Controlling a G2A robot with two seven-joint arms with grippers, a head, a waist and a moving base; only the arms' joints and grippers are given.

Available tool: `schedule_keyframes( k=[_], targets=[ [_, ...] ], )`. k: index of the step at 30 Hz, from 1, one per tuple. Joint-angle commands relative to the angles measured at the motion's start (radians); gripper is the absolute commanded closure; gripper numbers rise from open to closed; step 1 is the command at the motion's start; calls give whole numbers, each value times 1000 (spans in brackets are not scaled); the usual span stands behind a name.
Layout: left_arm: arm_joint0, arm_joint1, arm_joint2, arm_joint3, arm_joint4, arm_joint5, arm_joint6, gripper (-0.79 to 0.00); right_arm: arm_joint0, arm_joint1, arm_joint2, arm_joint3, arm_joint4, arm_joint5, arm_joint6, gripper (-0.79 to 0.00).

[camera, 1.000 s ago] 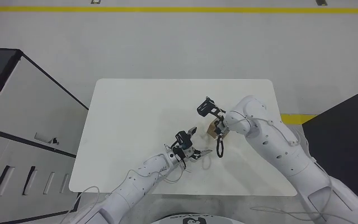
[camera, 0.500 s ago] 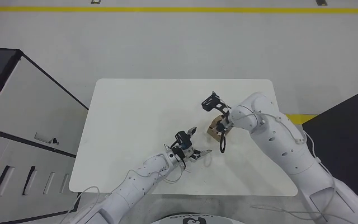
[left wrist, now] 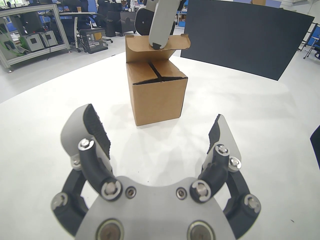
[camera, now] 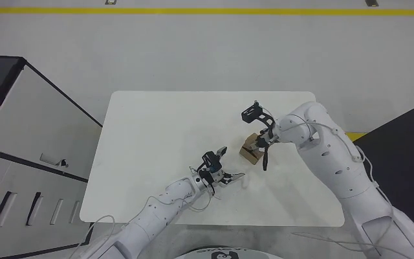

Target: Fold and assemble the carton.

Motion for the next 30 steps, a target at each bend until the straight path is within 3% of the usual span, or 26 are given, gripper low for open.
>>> schedule_keyframes(
  k=[1, 14, 16, 19, 20, 21, 22, 23, 26, 30],
  targets=[
    [0, 0, 1, 0, -1, 0, 1, -785, 1, -1, -7, 6, 1, -2, 0, -406],
    [-1, -2, 5, 1, -2, 1, 0, -785, 13, -7, -52, 21, -21, -10, -2, -259],
    [-2, -3, 6, 1, -2, 1, 0, -785, 15, -8, -57, 25, -20, -9, -2, -206],
    [-1, -3, 6, 1, -4, 4, 1, -785, 19, -9, -63, 30, -22, -10, -3, -212],
    [-1, -3, 6, 1, -4, 4, 1, -785, 20, -9, -64, 30, -24, -10, -3, -246],
    [-1, -3, 6, 1, -4, 4, 1, -785, 21, -9, -65, 29, -26, -11, -4, -376],
    [-1, -3, 6, 1, -4, 4, 1, -785, 22, -10, -66, 28, -30, -11, -5, -628],
    [-1, -3, 6, 1, -4, 4, 1, -785, 23, -9, -67, 27, -33, -10, -5, -739],
    [-1, -3, 7, 1, -4, 4, 1, -785, 24, -9, -68, 21, -52, -4, -4, -785],
    [-1, -3, 7, 2, -3, 5, 2, -785, 24, -8, -67, 17, -66, 2, -5, -785]
  ],
)
